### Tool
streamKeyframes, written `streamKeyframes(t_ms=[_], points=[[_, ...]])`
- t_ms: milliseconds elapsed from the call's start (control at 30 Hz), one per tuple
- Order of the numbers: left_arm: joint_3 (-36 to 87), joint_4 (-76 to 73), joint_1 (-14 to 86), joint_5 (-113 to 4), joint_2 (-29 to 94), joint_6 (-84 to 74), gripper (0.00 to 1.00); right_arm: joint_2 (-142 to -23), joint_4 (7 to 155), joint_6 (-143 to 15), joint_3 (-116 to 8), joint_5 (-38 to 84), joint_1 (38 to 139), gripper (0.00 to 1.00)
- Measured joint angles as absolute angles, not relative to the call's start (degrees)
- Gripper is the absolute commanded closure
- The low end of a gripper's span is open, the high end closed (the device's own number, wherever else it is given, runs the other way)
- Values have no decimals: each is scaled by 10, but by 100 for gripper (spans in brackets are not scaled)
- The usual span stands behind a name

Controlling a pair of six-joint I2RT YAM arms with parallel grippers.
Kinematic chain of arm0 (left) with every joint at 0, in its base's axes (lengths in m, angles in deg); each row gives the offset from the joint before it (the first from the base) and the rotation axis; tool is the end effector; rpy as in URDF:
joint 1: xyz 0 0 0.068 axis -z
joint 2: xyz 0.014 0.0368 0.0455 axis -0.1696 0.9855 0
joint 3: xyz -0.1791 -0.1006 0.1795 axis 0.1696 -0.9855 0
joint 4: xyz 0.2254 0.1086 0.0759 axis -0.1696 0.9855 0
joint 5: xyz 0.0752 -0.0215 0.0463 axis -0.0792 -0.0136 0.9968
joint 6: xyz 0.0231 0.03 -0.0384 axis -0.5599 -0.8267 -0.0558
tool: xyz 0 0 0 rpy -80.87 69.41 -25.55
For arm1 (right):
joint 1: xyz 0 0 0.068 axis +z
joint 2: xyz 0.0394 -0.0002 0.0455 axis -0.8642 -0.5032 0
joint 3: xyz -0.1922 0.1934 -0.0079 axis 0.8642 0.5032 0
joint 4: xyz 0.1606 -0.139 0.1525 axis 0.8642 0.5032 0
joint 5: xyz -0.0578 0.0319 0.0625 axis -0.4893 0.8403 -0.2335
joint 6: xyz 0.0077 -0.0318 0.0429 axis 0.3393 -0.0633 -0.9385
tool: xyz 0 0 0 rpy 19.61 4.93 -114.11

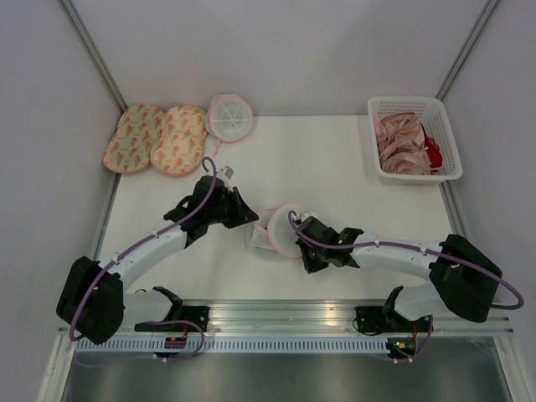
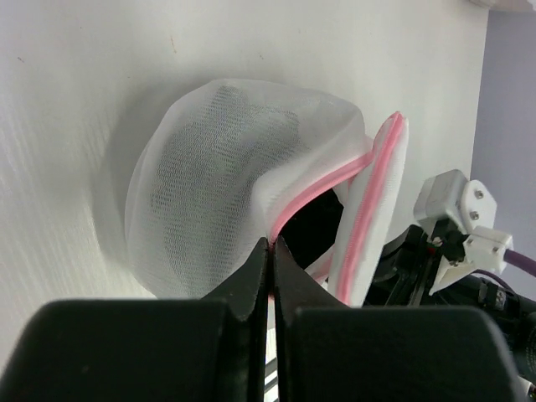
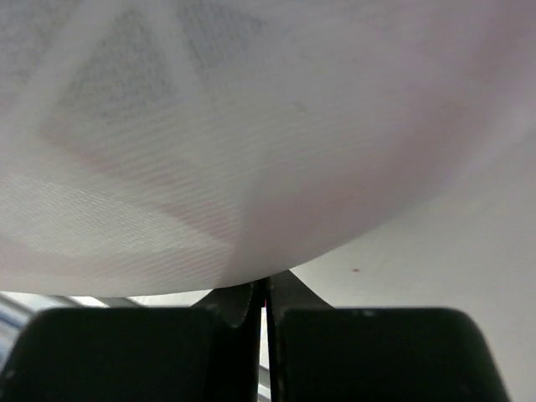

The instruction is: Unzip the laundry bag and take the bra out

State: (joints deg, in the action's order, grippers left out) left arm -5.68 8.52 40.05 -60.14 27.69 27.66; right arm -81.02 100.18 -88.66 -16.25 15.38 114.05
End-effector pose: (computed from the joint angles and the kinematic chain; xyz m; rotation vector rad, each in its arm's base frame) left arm 0.2210 -0.1391 0.2277 -0.1537 2.3805 -0.9518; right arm 0.1441 0.2006 0.1598 -0.5378 2.6866 0.4792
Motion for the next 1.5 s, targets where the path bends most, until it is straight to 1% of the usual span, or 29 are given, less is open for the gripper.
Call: streamKeyframes(t_ms=[100,133,167,233,267,400,600,700,833,967,1100,1167,1233,1333,1367,1400,1467,1500], points=[[-58,86,398,-604,274,277,98,-802,1037,-889,-173,90,1141,100],[-58,86,397,-607,272,277,98,-797,1047,-890,-177,71,1141,96],[-58,86,397,-612,271,277,98,-790,1056,-891,-181,53,1142,70],[-59,84,397,-620,268,277,98,-778,1069,-894,-187,28,1142,45],[-65,82,397,-628,264,277,98,-768,1077,-893,-192,10,1142,28],[-97,76,396,-645,242,292,98,-738,1111,-896,-208,-29,1142,23],[-152,57,396,-661,178,336,98,-650,1148,-898,-251,-86,1142,21],[-161,44,396,-667,172,351,98,-620,1134,-890,-273,-74,1142,18],[-165,21,398,-677,182,369,98,-646,1091,-875,-305,-21,1147,17],[-169,-2,401,-687,187,383,98,-711,1054,-862,-335,8,1175,18],[-174,-19,403,-689,187,394,98,-767,1038,-852,-366,15,1203,22],[-177,-27,403,-691,187,399,98,-791,1038,-849,-388,8,1217,26],[-180,-32,404,-692,187,404,98,-818,1052,-847,-420,-19,1234,30],[-182,-39,405,-692,187,407,98,-870,1083,-849,-476,-80,1254,32],[-182,-41,405,-692,187,407,98,-890,1095,-852,-493,-99,1260,35],[-182,-40,405,-690,187,408,98,-907,1107,-853,-505,-115,1264,40],[-185,-41,404,-691,187,409,98,-928,1126,-860,-511,-139,1266,48],[-186,-41,404,-691,186,410,98,-936,1140,-865,-511,-150,1266,54]])
